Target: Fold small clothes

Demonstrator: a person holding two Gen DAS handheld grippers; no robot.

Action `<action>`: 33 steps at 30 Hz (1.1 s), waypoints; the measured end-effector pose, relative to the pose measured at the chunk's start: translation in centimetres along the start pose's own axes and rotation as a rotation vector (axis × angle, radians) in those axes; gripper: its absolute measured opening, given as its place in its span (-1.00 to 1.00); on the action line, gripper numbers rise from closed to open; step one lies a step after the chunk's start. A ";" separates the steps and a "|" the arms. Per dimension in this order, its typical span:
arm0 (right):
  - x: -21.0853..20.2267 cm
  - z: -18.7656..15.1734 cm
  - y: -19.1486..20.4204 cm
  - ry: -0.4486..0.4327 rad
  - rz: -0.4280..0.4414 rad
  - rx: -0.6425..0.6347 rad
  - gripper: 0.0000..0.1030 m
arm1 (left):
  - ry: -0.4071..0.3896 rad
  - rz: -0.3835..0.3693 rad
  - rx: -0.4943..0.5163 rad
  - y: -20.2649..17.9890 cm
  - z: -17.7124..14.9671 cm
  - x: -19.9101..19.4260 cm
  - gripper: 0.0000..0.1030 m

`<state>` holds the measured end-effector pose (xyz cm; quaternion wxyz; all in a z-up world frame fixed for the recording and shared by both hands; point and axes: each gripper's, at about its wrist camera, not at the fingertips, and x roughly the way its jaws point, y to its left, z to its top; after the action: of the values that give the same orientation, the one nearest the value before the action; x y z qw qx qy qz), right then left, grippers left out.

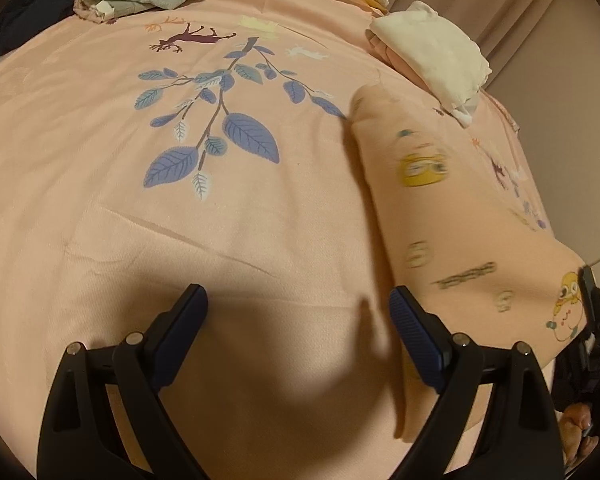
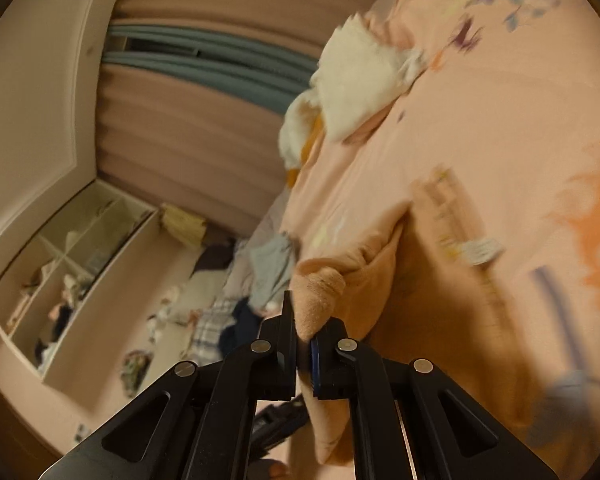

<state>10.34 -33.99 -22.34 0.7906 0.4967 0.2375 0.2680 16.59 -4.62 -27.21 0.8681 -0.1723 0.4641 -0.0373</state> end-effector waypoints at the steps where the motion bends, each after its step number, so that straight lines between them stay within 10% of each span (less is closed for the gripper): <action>1: -0.5 0.0 0.0 -0.014 -0.023 -0.011 -0.86 | -0.002 0.014 0.013 -0.2 -0.1 0.1 0.79; 7: -3.4 0.4 -1.2 -0.037 -0.155 -0.035 -0.86 | -0.016 0.099 0.086 -1.4 -0.6 0.6 0.80; 12: -2.2 -0.1 -0.8 0.158 -0.308 -0.190 -0.79 | -0.015 0.101 0.086 -1.2 -0.7 0.7 0.82; 17: -3.4 1.3 -3.5 0.078 -0.203 -0.001 0.48 | -0.014 0.100 0.088 -1.3 -0.7 0.8 0.83; 23: -2.5 1.2 -4.2 0.119 -0.212 -0.008 0.37 | -0.009 0.117 0.109 -1.9 -0.9 0.7 0.82; 26: -2.0 0.8 -2.8 0.139 -0.139 -0.057 -0.38 | 0.045 -0.045 0.063 -2.1 -1.0 -0.7 0.73; 29: -0.9 0.5 -1.7 0.155 -0.205 -0.115 -0.40 | 0.119 -0.170 0.027 -2.5 -1.4 -1.4 0.71; 33: 0.3 0.4 -1.6 0.147 -0.176 -0.065 -0.79 | 0.118 -0.137 0.113 -4.0 -2.7 -1.5 0.69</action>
<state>11.11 -34.60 -23.66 0.8072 0.4269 0.3288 0.2410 13.94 -8.76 -26.03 0.8430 -0.1518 0.4987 -0.1327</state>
